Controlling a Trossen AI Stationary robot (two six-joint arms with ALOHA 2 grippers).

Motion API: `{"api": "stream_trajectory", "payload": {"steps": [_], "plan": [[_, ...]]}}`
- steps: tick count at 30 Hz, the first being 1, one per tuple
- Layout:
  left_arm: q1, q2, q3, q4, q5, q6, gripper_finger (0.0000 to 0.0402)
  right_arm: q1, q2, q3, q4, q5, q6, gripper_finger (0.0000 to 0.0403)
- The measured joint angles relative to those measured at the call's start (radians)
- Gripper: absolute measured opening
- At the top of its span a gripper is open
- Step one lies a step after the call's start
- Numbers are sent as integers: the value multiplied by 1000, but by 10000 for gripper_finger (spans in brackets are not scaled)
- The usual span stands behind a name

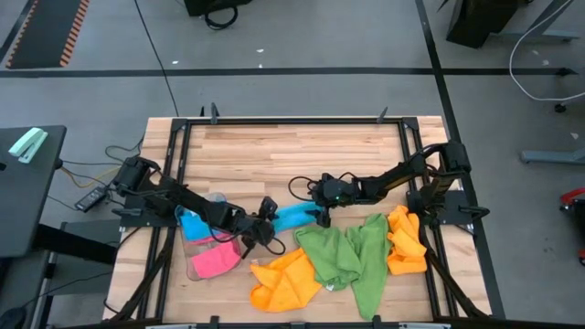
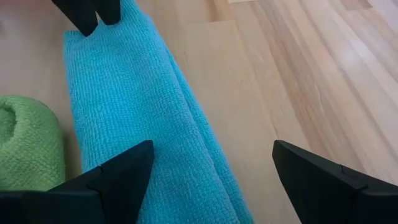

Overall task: Fold microfiber towels
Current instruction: Fold the blue microfiber cloth

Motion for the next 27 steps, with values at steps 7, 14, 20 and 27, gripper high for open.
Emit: {"api": "stream_trajectory", "payload": {"steps": [7, 14, 20, 27], "plan": [[-12, -1, 0, -13, -24, 106, 191, -20, 0, 0, -3, 0, 23, 339], [-57, -2, -2, -21, -122, 15, 177, -35, 0, 0, -4, -9, 23, 339], [-41, -2, 87, -191, -101, -106, 176, -35, 0, 0, -4, -11, 23, 339], [49, -2, 175, -365, 34, -158, 176, -32, 0, 0, -6, -12, 28, 339]]}}
